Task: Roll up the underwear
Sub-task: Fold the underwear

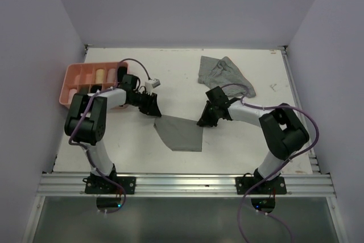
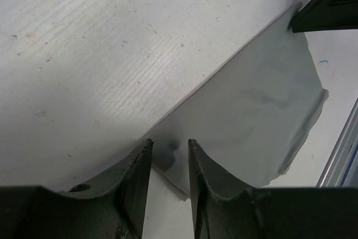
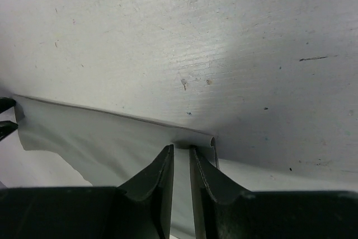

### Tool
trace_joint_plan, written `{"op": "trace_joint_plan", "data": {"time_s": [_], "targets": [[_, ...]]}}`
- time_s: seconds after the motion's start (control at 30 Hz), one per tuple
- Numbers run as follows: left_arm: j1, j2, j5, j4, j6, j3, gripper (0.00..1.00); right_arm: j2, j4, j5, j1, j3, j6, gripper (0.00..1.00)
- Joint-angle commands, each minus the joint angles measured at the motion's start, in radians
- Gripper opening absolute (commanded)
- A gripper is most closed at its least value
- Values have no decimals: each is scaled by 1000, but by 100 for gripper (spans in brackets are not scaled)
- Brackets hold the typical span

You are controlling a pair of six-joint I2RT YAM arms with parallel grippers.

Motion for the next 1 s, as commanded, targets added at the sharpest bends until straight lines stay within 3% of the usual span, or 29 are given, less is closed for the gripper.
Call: {"op": "trace_joint_plan", "data": {"time_s": [0.0,0.27,0.53,0.83,0.97], "targets": [[28,-84,46,18,74,11,37,9,-94,47,-15,54,-96,22],[25,-213,100,-65,158,-8,36,-100,-102,-32,-13,102,-142,23],[24,-112,111,-42,137,-69,30,-16,24,-150,10,12,-89,18],[25,-21,-27,-39,109,-62,22,28,-8,-111,8,-30,-119,17],[27,-84,50,-85,172,-42,28,1,-52,-106,8,-15,-145,15]]}}
